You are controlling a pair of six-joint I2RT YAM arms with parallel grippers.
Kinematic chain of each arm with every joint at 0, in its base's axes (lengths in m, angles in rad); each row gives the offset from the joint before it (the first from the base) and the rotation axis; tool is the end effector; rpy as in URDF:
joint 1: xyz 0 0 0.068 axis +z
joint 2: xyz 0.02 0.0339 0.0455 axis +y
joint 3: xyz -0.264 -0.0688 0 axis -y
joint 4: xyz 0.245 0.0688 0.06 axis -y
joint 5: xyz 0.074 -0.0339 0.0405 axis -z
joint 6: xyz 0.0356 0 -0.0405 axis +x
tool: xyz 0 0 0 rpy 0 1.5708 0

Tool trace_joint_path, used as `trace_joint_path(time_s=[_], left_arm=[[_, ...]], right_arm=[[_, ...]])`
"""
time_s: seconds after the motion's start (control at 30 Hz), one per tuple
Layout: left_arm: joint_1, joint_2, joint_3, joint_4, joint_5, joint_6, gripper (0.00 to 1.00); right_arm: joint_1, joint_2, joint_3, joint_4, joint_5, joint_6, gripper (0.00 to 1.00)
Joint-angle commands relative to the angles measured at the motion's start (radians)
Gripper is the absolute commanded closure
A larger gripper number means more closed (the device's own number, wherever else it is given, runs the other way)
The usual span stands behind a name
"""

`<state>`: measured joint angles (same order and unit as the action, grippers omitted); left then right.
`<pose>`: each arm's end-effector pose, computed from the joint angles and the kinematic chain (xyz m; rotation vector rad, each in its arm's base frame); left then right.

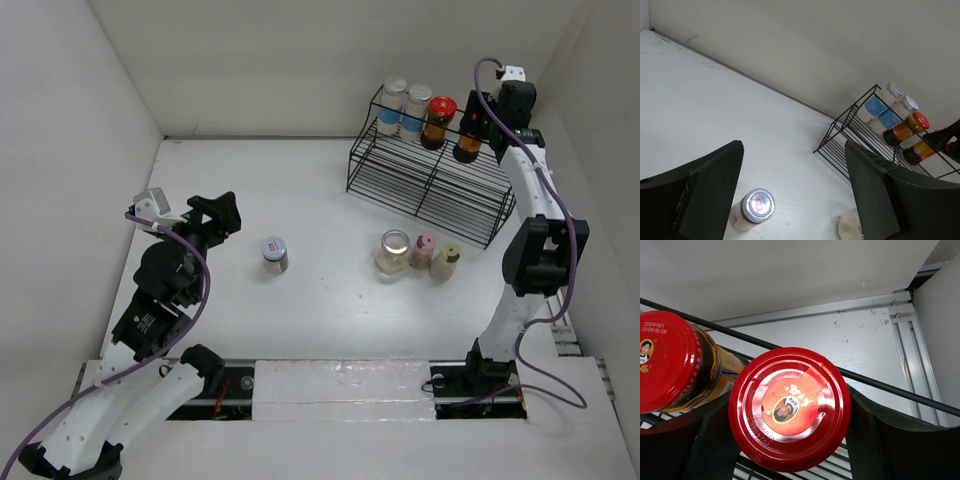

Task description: Organize the condiment bottles

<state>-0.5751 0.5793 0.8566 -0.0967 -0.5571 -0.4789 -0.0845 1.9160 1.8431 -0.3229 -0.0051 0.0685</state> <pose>0.1116 -0.0499 0.4015 -0.3998 1.3784 -0.4832 0.4576 -0.0386 0.3617 0.1470 1.9611 -0.0055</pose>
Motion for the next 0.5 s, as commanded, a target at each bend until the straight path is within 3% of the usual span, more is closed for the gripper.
trace_joint_path(time_s=[0.0,0.23,0.47], left_arm=[[0.001,0.002,-0.008,0.038,0.005,0.016,0.22],[0.001,0.002,-0.008,0.038,0.005,0.016,0.22],[0.001,0.002,-0.008,0.038,0.005,0.016,0.22]], right_arm=[[0.012,-0.061,0.074,0.1,0.057,-0.016,0.43],[0.012,-0.052,0.064,0.077,0.057,-0.016,0.22],[0.012,-0.129,0.051,0.099,0.057,0.005,0.11]])
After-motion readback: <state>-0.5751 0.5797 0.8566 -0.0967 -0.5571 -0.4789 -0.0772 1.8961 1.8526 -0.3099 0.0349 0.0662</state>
